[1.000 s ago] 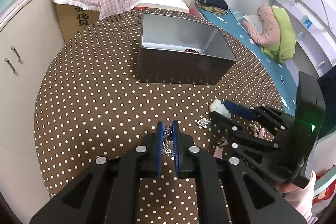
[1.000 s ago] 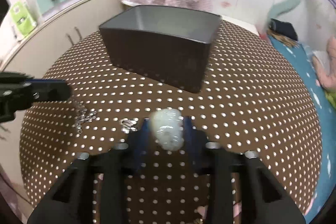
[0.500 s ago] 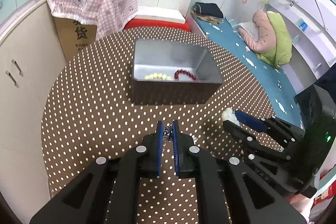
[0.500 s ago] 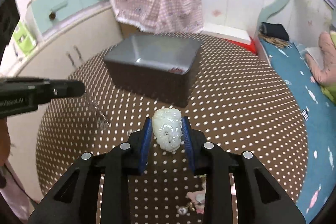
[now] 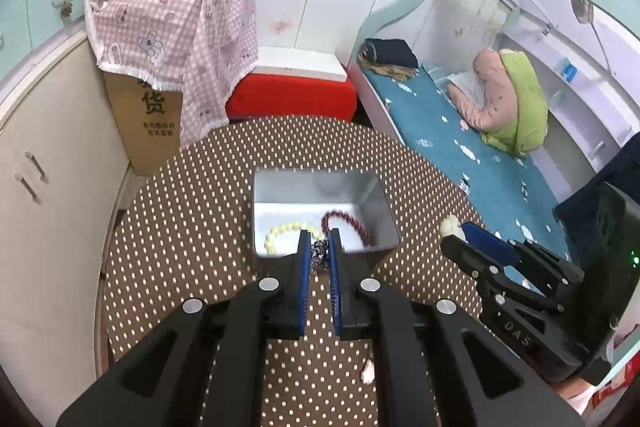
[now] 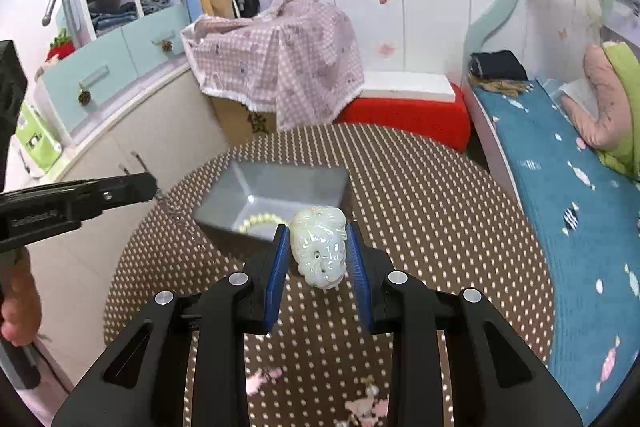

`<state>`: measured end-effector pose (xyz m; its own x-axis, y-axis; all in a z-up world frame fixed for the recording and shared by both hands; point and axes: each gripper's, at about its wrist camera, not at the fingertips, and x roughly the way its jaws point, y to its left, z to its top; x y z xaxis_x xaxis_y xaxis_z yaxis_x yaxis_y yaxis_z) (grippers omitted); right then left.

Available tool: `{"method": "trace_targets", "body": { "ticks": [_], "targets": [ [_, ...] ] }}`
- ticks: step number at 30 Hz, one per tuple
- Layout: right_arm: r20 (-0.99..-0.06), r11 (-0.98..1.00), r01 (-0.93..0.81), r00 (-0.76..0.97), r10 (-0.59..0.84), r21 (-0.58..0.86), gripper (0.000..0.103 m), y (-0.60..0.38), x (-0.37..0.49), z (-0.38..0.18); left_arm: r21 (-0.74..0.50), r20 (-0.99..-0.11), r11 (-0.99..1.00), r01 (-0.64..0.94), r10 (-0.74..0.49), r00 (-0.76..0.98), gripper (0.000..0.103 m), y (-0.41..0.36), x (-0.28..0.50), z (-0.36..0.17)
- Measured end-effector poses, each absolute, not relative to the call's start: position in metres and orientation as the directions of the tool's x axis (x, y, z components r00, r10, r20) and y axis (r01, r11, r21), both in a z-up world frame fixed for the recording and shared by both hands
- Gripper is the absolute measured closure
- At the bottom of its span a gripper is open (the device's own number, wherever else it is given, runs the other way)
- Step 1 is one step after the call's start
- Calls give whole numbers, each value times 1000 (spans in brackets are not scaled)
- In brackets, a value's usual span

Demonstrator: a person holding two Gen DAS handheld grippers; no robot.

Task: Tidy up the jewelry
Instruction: 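Lower the chain and jade pendant into the box and open both tools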

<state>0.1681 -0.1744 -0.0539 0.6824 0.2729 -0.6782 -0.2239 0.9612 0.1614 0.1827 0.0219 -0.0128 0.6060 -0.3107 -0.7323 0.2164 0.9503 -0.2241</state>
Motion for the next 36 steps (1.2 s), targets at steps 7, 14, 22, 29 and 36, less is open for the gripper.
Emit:
{"method": "trace_targets", "body": {
  "ticks": [7, 14, 22, 29, 36],
  "targets": [
    [-675, 957, -248, 680, 284, 153, 74, -156, 195, -41, -289, -732, 938, 192, -346, 588, 96, 29, 216, -4],
    [-705, 955, -254, 650, 283, 150, 73, -139, 225, -51, -291, -747, 944, 157, -327, 579, 96, 34, 241, -9],
    [-753, 956, -246, 595, 279, 160, 73, -128, 252, -87, -261, -793, 956, 137, -293, 534, 96, 28, 263, -41],
    [-761, 949, -269, 578, 295, 164, 68, -122, 259, -97, -244, -824, 960, 137, -280, 492, 94, 19, 278, -65],
    [-755, 966, -208, 606, 250, 153, 30, -137, 256, -92, -175, -821, 975, 138, -222, 525, 54, 12, 268, -61]
  ]
}}
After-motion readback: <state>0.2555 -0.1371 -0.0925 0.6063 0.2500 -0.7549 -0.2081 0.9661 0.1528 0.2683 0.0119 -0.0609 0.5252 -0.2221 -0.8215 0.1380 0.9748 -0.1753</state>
